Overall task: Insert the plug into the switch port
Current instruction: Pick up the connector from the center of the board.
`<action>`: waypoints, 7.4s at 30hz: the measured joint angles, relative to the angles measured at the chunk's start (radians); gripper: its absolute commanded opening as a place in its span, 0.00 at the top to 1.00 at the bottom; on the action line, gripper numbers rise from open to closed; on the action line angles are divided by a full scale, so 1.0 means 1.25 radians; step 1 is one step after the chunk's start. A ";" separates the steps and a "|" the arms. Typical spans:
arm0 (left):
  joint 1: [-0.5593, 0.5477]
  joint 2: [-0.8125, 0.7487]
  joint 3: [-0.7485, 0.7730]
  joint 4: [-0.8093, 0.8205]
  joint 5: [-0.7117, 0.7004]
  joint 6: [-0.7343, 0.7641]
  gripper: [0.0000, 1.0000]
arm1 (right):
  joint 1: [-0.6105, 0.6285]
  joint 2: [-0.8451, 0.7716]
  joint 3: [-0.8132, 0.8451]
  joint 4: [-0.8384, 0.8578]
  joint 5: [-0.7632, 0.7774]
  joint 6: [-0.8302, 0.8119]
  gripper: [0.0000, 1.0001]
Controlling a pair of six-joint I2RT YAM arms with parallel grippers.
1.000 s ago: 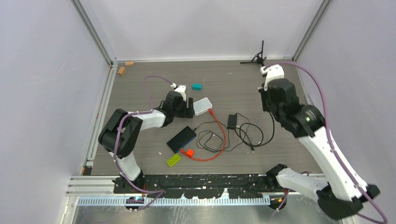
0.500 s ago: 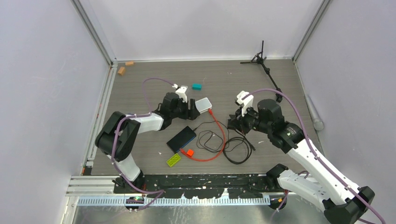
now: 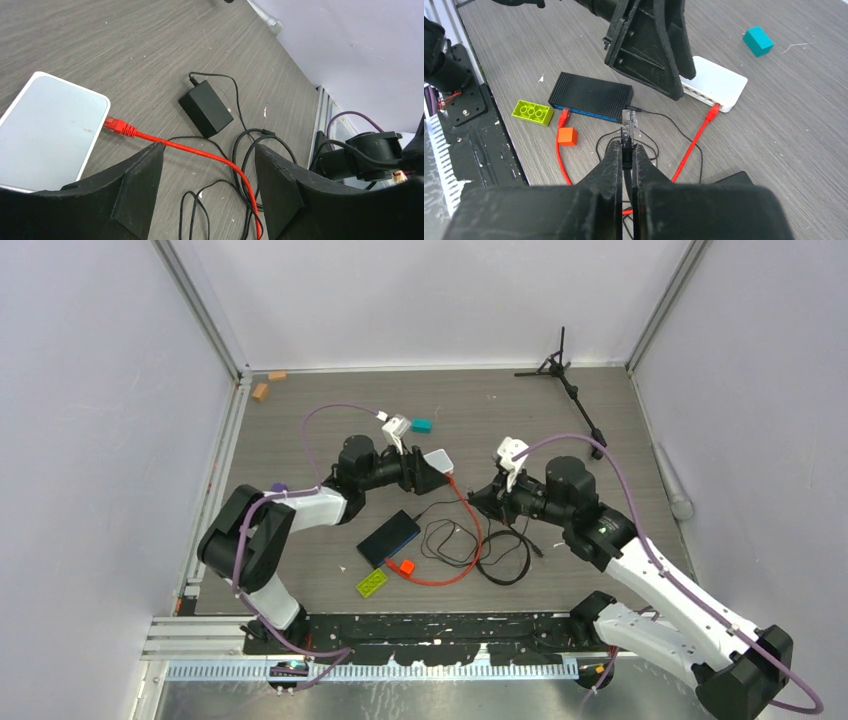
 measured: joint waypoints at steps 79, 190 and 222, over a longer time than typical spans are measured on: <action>-0.044 -0.022 -0.057 0.116 0.100 -0.002 0.37 | 0.620 0.021 -0.063 0.186 0.833 -0.173 0.99; -0.354 -0.616 -0.211 -0.163 -0.330 0.032 1.00 | 0.260 -0.168 -0.064 0.129 0.172 0.241 0.33; -0.354 -0.646 -0.244 0.049 -0.216 -0.035 1.00 | 0.204 -0.158 -0.322 0.706 -0.034 0.587 0.58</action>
